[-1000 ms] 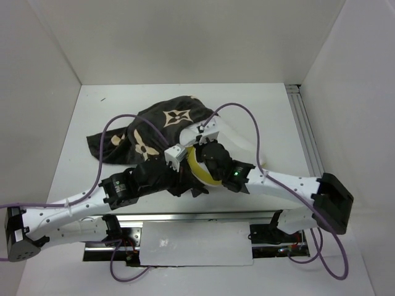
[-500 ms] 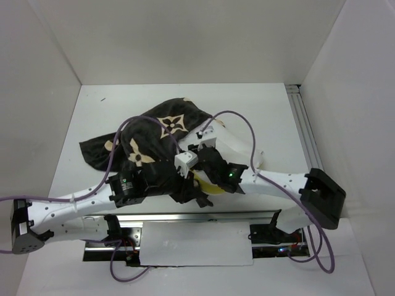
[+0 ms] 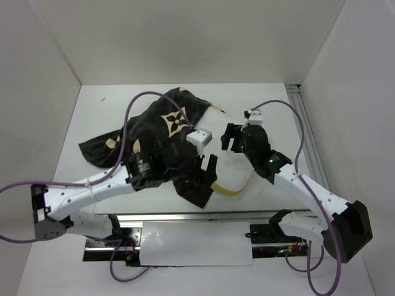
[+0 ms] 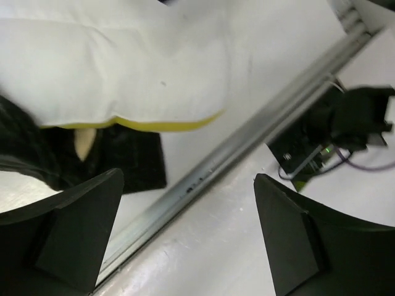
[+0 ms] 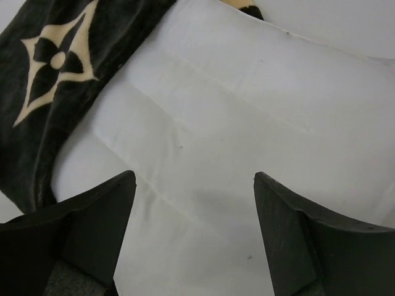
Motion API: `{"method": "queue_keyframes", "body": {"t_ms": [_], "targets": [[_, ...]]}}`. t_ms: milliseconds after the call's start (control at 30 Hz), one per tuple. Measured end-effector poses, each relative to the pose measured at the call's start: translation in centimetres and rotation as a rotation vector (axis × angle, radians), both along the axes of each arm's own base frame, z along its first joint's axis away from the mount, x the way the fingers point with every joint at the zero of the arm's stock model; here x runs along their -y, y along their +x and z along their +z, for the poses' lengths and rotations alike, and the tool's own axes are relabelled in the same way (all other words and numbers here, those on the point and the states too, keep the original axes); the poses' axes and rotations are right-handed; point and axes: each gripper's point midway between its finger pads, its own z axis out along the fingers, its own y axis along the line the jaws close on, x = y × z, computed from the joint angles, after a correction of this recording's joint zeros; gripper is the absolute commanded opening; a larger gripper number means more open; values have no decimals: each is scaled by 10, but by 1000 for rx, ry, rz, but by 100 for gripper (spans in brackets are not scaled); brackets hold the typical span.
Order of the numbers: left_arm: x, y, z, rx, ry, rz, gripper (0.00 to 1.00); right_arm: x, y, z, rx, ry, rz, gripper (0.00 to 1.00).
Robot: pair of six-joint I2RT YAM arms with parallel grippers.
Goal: Put the pillow into the pillowcase
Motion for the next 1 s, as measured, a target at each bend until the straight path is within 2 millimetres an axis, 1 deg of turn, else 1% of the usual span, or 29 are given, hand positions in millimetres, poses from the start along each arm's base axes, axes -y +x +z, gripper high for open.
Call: {"method": "queue_keyframes", "body": {"t_ms": [33, 100, 200, 267, 300, 367, 433, 467, 533, 567, 667, 700, 767, 833, 933, 1000], "targets": [[2, 11, 2, 8, 16, 30, 100, 5, 1, 1, -5, 3, 6, 86], [3, 37, 4, 12, 45, 86, 100, 8, -2, 4, -9, 11, 38, 86], [-5, 86, -2, 25, 87, 177, 100, 10, -6, 14, 11, 27, 73, 86], [-12, 121, -9, 32, 122, 228, 100, 16, -5, 16, 14, 24, 59, 86], [-16, 140, -12, 29, 146, 251, 97, 23, -4, 14, 5, 16, 39, 86], [-15, 180, -18, 35, 185, 282, 97, 40, 0, 7, -21, -3, -15, 86], [-8, 226, -22, 61, 211, 307, 97, 58, 4, 1, -47, -13, -72, 86], [-5, 246, -29, 69, 231, 312, 97, 68, 6, -1, -56, -14, -104, 86], [-1, 277, -43, 92, 283, 301, 97, 87, 11, -2, -62, -2, -165, 86], [1, 287, -52, 96, 311, 296, 97, 97, 14, -1, -64, 9, -195, 86], [6, 311, -78, 103, 395, 287, 95, 122, 22, -1, -70, 54, -259, 86], [2, 317, -86, 98, 425, 301, 95, 130, 26, -2, -70, 67, -273, 86], [-6, 321, -99, 94, 479, 329, 95, 135, 34, -7, -76, 77, -253, 86], [-16, 325, -105, 94, 520, 356, 95, 129, 46, -12, -80, 62, -184, 86], [-30, 332, -105, 120, 567, 391, 95, 111, 68, -16, -97, 20, -27, 86], [-38, 339, -104, 139, 594, 424, 95, 104, 89, -16, -95, 4, 42, 86]]}}
